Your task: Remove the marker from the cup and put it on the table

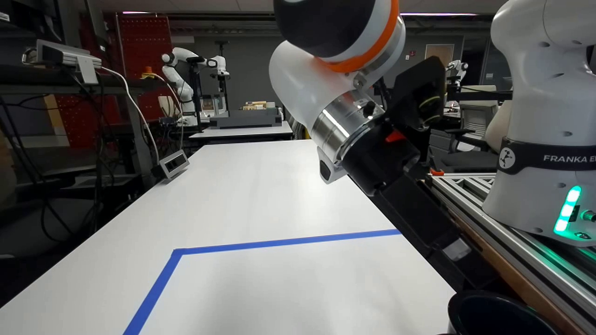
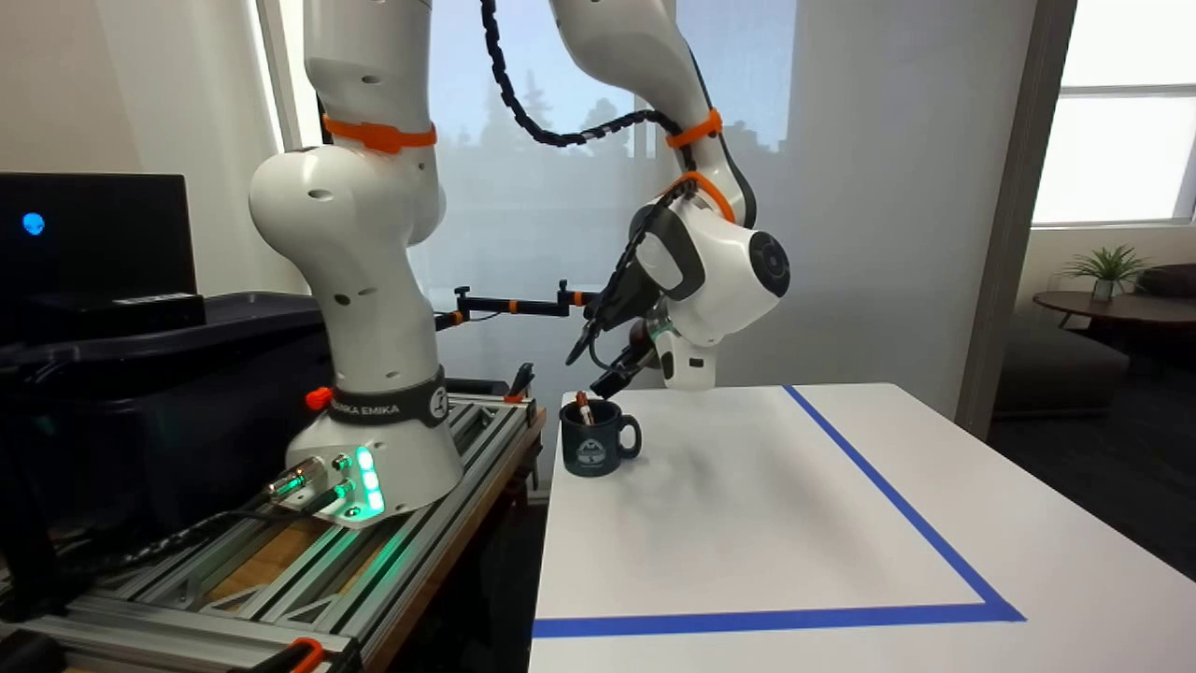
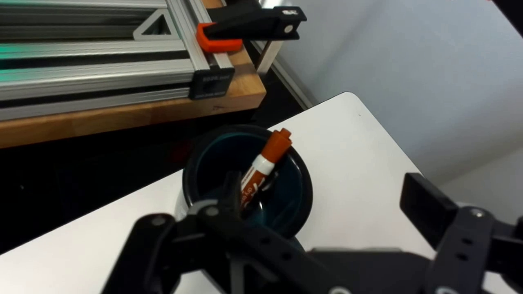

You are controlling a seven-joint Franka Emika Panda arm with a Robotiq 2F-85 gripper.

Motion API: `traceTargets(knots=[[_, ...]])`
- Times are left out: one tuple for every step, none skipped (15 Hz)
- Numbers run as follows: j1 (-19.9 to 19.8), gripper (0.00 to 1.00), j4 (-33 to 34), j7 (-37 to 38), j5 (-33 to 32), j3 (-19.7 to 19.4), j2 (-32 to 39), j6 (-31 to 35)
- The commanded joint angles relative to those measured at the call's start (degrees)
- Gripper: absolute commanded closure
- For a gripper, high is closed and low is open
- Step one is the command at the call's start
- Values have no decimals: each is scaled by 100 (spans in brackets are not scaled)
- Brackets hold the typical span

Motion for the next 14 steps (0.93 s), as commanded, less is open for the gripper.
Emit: traceTargets(knots=[[-4,0,92,115,-140,-48,-12,-135],[0,0,57,92,-75,-41,-23,-139],[8,0,43,68,-31,-29,11,-147],[13,0,35,55,27,-14,60,-172],[20,0,18,87,57,-7,90,-183],[26,0,1,84,84,2,144,-186],[26,0,-18,58,125,11,184,-188],[31,0,-31,63,140,17,229,-189],[34,0,-42,63,171,21,287,-181],[34,0,-49,33,221,32,352,-172],[37,0,-48,34,241,38,425,-163],[41,0,-47,33,269,47,503,-154],[50,0,-49,69,297,57,565,-140],[57,0,-55,85,332,67,621,-121]])
